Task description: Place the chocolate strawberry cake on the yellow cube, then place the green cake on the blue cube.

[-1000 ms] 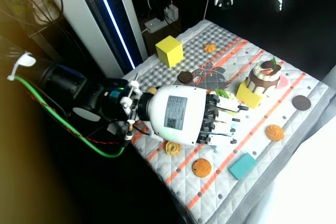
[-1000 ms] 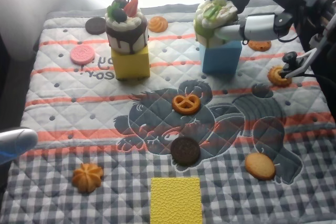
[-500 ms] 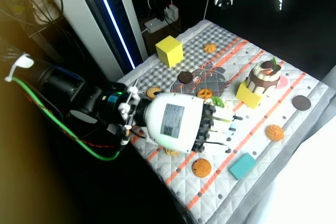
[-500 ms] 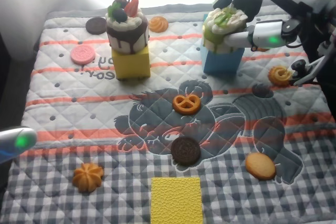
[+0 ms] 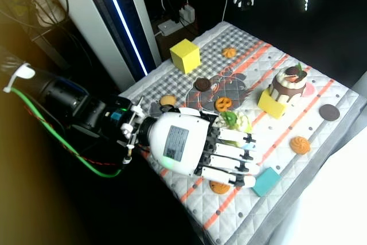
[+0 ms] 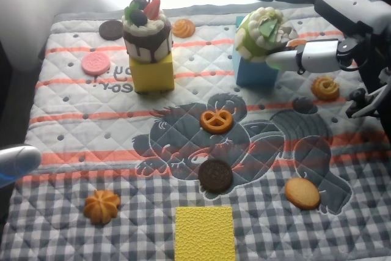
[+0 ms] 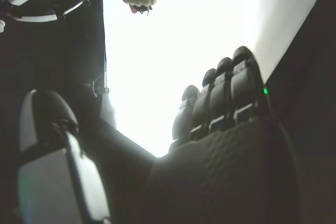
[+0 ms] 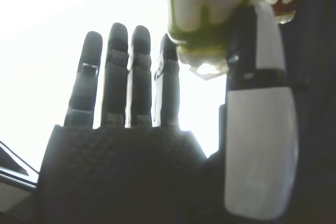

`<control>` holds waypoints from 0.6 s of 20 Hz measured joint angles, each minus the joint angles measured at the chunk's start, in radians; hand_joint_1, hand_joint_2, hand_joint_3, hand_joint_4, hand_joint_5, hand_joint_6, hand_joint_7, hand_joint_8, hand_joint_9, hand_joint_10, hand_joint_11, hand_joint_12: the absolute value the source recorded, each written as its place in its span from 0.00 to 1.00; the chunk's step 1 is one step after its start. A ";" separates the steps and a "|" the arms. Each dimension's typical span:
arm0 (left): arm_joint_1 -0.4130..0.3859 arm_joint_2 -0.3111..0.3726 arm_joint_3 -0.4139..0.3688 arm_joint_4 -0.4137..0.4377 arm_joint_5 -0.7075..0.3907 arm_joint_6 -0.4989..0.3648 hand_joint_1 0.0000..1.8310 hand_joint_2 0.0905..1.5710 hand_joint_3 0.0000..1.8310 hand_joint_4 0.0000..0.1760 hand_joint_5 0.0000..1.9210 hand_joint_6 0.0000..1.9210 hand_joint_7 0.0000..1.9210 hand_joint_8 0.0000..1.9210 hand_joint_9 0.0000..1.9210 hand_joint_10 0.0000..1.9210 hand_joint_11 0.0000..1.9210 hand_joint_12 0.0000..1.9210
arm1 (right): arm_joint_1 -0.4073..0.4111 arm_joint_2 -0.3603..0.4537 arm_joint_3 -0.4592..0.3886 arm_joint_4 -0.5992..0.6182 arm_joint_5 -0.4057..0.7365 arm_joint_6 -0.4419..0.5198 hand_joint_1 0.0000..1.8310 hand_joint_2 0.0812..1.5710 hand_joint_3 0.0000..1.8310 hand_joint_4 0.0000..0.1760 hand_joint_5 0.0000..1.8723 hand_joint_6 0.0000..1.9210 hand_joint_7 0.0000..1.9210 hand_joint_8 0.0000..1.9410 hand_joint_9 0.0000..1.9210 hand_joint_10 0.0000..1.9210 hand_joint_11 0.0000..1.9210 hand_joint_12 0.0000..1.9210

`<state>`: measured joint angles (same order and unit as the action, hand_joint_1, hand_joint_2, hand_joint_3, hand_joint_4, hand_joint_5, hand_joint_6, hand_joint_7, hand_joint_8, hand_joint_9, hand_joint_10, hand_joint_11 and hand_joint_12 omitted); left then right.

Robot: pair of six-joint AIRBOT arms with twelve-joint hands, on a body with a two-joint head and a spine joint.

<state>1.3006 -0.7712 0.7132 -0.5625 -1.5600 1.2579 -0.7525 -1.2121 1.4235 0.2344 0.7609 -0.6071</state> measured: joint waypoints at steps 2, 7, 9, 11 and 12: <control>0.000 0.000 -0.004 -0.002 -0.002 -0.001 0.46 0.47 0.00 0.68 0.00 0.00 0.00 0.00 0.00 0.00 0.00 0.00 | 0.000 0.002 -0.003 -0.002 0.000 -0.001 0.56 0.62 0.00 0.24 0.20 0.00 0.19 0.00 0.17 0.00 0.00 0.15; 0.001 -0.006 -0.004 -0.003 -0.002 -0.003 0.46 0.47 0.00 0.59 0.00 0.00 0.00 0.00 0.00 0.00 0.00 0.00 | 0.000 0.007 -0.005 -0.002 0.002 -0.001 0.53 0.62 0.00 0.31 0.20 0.00 0.20 0.00 0.18 0.00 0.00 0.23; 0.001 -0.006 -0.004 -0.004 -0.002 -0.003 0.46 0.47 0.00 0.59 0.00 0.00 0.00 0.00 0.00 0.00 0.00 0.00 | 0.000 0.008 -0.005 0.000 0.003 -0.002 0.51 0.62 0.00 0.27 0.22 0.00 0.21 0.00 0.20 0.01 0.02 0.27; 0.001 -0.007 -0.004 -0.004 -0.002 -0.007 0.46 0.47 0.00 0.63 0.00 0.00 0.00 0.00 0.00 0.00 0.00 0.00 | 0.000 0.008 -0.005 0.000 0.003 -0.004 0.53 0.63 0.00 0.23 0.22 0.00 0.21 0.00 0.20 0.00 0.00 0.29; 0.001 -0.012 -0.004 -0.006 -0.005 -0.009 0.44 0.47 0.00 0.62 0.00 0.00 0.00 0.00 0.00 0.00 0.00 0.00 | 0.000 0.008 -0.005 -0.002 0.002 -0.010 0.51 0.63 0.00 0.32 0.22 0.00 0.21 0.00 0.20 0.00 0.00 0.29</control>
<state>1.3018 -0.7830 0.7090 -0.5690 -1.5646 1.2488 -0.7525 -1.2041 1.4185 0.2321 0.7631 -0.6174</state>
